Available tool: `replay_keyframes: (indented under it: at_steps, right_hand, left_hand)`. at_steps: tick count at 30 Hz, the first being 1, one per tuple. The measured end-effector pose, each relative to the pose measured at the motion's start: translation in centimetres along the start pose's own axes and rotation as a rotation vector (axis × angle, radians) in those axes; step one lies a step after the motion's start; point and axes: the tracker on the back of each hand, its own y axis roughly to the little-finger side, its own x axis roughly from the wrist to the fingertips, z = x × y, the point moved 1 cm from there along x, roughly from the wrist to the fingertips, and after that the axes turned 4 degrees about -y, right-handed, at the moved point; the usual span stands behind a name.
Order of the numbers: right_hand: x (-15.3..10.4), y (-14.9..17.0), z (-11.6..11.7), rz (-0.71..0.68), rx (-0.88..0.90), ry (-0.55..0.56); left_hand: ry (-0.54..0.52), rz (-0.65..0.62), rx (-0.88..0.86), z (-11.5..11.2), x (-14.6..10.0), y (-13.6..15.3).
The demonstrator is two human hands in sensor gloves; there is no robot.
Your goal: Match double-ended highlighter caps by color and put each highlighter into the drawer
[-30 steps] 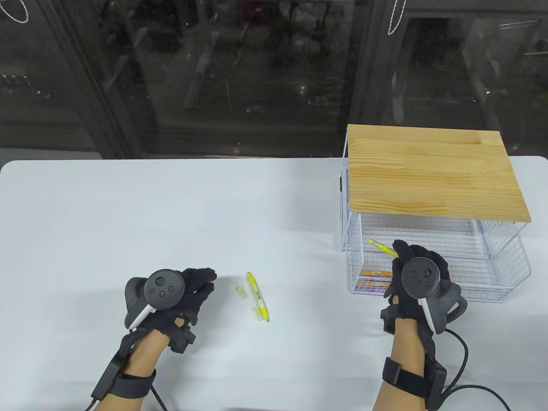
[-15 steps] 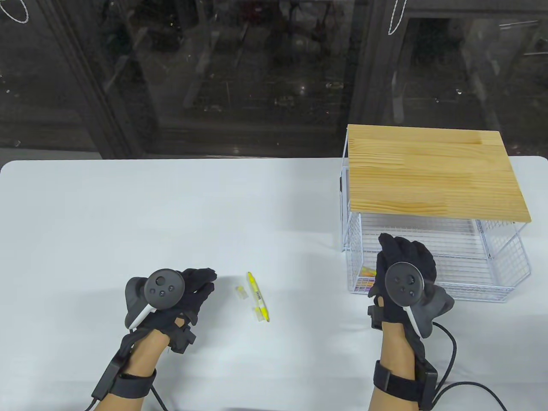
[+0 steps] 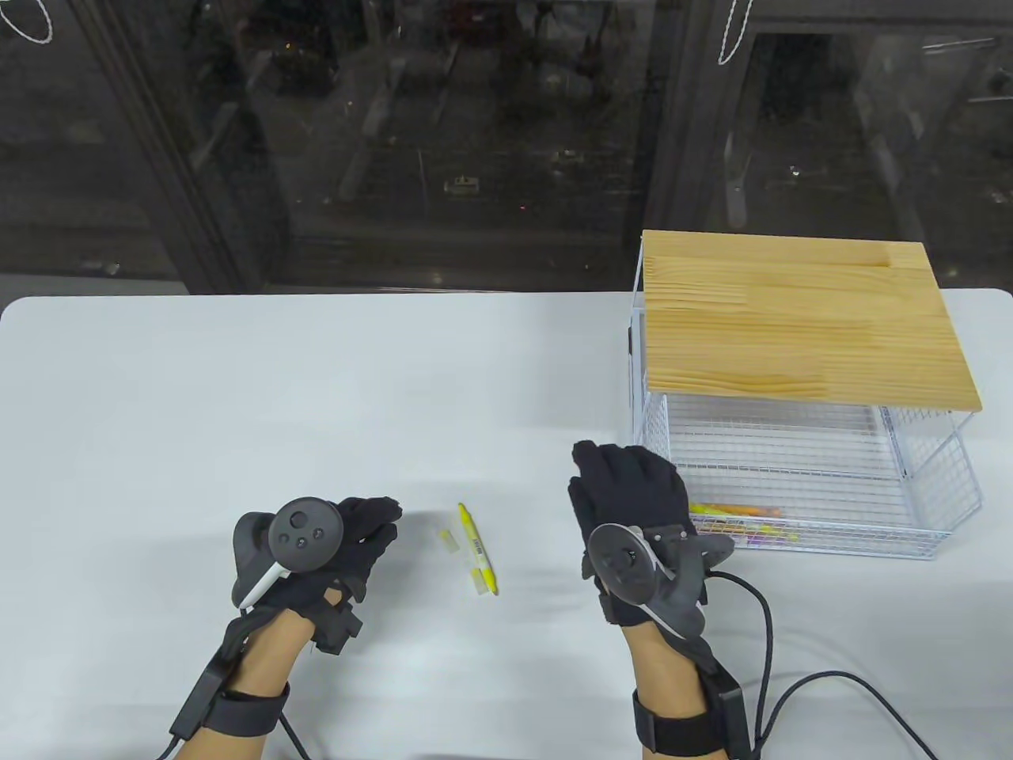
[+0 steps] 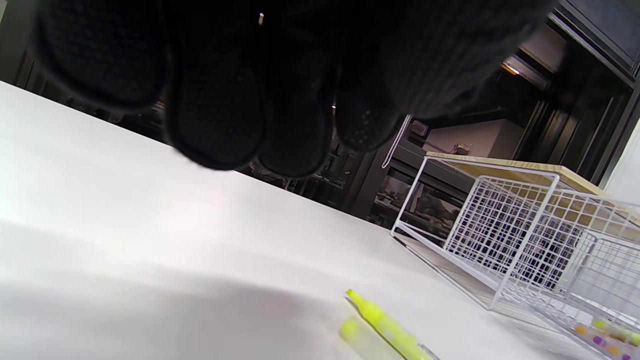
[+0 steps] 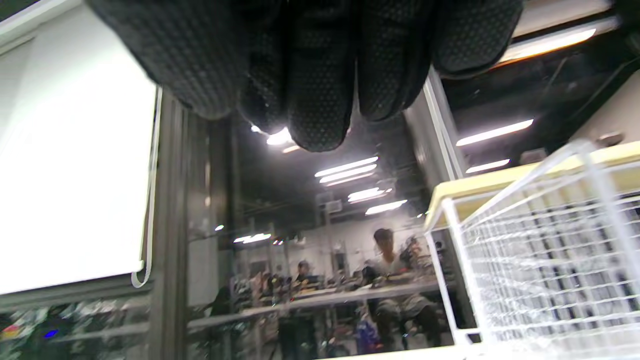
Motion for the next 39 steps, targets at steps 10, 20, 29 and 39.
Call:
replay_keyframes:
  at_steps: [10,20,29,39]
  right_hand:
    - [-0.2,-2.4,5.2,-0.086,-0.01,-0.228]
    - [-0.1,-1.7,7.3,-0.072,-0.01,-0.312]
    - [0.0,-2.8,8.2,-0.051,0.034,-0.377]
    - [0.4,-4.5,11.3,0.008,-0.017,-0.503]
  left_hand:
    - [0.007,-0.004,0.0,-0.2,0.0,-0.1]
    - [0.024,-0.01,0.017,-0.7,0.1,-0.2]
    - [0.022,-0.01,0.009,-0.7,0.2,-0.3]
    - [0.027,-0.013,0.012,-0.8,0.2,-0.4]
